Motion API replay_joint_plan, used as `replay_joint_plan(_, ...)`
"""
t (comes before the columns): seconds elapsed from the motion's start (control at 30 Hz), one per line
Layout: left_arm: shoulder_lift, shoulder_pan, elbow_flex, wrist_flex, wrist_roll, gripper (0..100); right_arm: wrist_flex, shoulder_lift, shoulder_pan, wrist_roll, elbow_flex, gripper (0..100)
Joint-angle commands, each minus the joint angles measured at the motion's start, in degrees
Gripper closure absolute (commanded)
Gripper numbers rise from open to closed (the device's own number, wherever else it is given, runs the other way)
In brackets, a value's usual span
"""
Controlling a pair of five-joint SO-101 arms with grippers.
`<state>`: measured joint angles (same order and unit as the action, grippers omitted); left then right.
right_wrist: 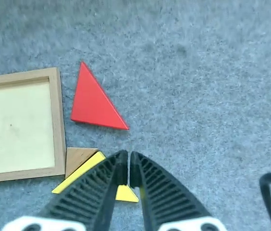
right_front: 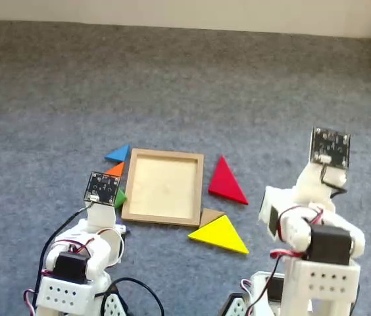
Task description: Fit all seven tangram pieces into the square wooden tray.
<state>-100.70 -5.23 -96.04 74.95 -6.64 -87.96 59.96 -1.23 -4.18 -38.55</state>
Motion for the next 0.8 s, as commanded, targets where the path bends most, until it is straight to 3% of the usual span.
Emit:
replay_joint_plan(0.0,-2.24,0.04,-1.19,0.26,-0.62,98,-0.4,-6.2,-3.38,0.7,6.64,97.0)
replay_joint_plan(0.57,-2.24,0.04,-1.19,0.26,-0.62,98,-0.22,-30.73,-14.02,1.05,20.18,96.7)
replay_joint_plan(0.77,-2.24,0.04,-1.19,0.26,-0.62,98,1.36,-36.26,-17.19,17.41,21.05,96.7)
